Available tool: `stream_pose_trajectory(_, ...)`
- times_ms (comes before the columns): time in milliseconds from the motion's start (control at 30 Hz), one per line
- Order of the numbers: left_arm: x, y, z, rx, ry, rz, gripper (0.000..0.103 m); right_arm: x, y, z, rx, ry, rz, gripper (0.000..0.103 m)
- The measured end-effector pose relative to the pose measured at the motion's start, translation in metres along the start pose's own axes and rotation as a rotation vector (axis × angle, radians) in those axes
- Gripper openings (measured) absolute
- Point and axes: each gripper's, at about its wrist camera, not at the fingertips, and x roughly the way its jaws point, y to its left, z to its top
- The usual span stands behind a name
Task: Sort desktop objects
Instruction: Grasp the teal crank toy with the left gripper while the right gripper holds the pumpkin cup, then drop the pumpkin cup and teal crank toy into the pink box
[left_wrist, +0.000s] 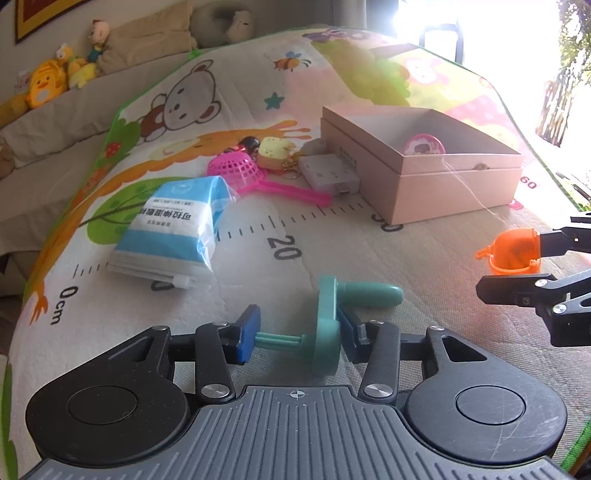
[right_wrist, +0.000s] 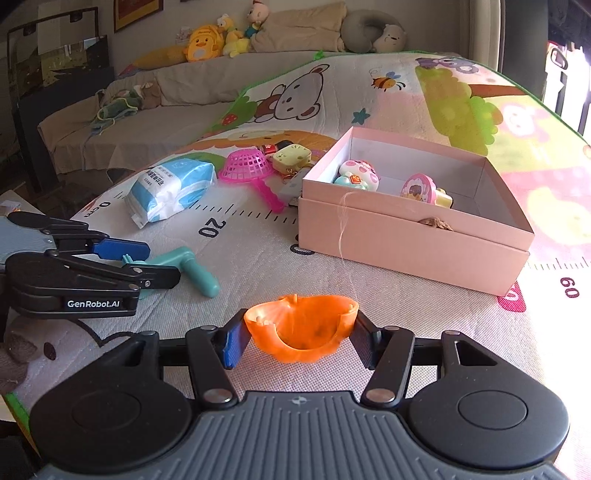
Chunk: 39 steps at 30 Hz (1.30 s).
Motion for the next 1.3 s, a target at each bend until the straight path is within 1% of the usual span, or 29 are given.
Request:
stream_pose_trajectory(133, -0.016, -0.012, 0.006, 0.024, -0.026, -0.016, 0.047, -0.026, -0.006, 0.0, 0.001, -0.017, 0.011, 0.058)
stream_pose_trajectory(233, -0.038, -0.025, 0.02, 0.051, -0.078, -0.059, 0.047, -0.05, -0.011, 0.005, -0.003, -0.045, 0.019, 0.058)
stream_pose_trajectory(300, -0.054, -0.033, 0.033, 0.073, -0.129, -0.075, 0.047, -0.071, -0.014, 0.011, -0.02, -0.092, 0.007, 0.058)
stream_pose_trajectory(367, -0.066, -0.041, 0.049, 0.098, -0.183, -0.077, 0.047, -0.09, -0.019, 0.02, -0.041, -0.15, -0.025, 0.058)
stream_pose_trajectory(433, -0.076, -0.051, 0.073, 0.125, -0.247, -0.071, 0.047, -0.109, -0.028, 0.035, -0.058, -0.215, -0.063, 0.058)
stream_pose_trajectory(500, -0.077, -0.059, 0.093, 0.141, -0.292, -0.067, 0.047, -0.122, -0.04, 0.054, -0.065, -0.272, -0.091, 0.058)
stream_pose_trajectory(567, -0.07, -0.065, 0.111, 0.134, -0.303, -0.082, 0.047, -0.126, -0.054, 0.072, -0.051, -0.297, -0.093, 0.058)
stream_pose_trajectory(667, -0.051, -0.066, 0.132, 0.089, -0.281, -0.146, 0.047, -0.114, -0.077, 0.099, -0.011, -0.296, -0.109, 0.058)
stream_pose_trajectory(767, -0.025, -0.067, 0.147, 0.059, -0.262, -0.176, 0.047, -0.097, -0.096, 0.122, 0.036, -0.28, -0.107, 0.058)
stream_pose_trajectory(867, 0.012, -0.068, 0.163, 0.019, -0.243, -0.195, 0.048, -0.075, -0.109, 0.139, 0.054, -0.264, -0.119, 0.058)
stream_pose_trajectory(900, 0.024, -0.068, 0.166, 0.004, -0.232, -0.212, 0.048, -0.068, -0.112, 0.143, 0.059, -0.256, -0.123, 0.058)
stream_pose_trajectory(933, 0.034, -0.067, 0.168, -0.01, -0.222, -0.226, 0.05, -0.059, -0.115, 0.147, 0.071, -0.244, -0.126, 0.058)
stream_pose_trajectory(967, 0.04, -0.065, 0.168, -0.019, -0.209, -0.23, 0.058, -0.047, -0.118, 0.15, 0.086, -0.227, -0.127, 0.058)
stream_pose_trajectory(1000, 0.043, -0.062, 0.165, -0.03, -0.201, -0.228, 0.065, -0.04, -0.121, 0.152, 0.096, -0.215, -0.126, 0.059)
stream_pose_trajectory(1033, 0.043, -0.058, 0.16, -0.036, -0.198, -0.226, 0.068, -0.029, -0.125, 0.154, 0.116, -0.195, -0.121, 0.063)
stream_pose_trajectory(1067, 0.04, -0.053, 0.152, -0.037, -0.196, -0.224, 0.075, -0.02, -0.129, 0.155, 0.137, -0.179, -0.12, 0.065)
stream_pose_trajectory(1100, 0.035, -0.046, 0.141, -0.034, -0.193, -0.208, 0.079, -0.013, -0.131, 0.154, 0.153, -0.168, -0.125, 0.064)
stream_pose_trajectory(1233, 0.016, -0.029, 0.095, 0.002, -0.18, -0.088, 0.087, 0.006, -0.132, 0.142, 0.189, -0.124, -0.109, 0.065)
stream_pose_trajectory(1300, 0.011, -0.022, 0.072, 0.005, -0.168, -0.032, 0.093, 0.013, -0.127, 0.137, 0.194, -0.102, -0.094, 0.066)
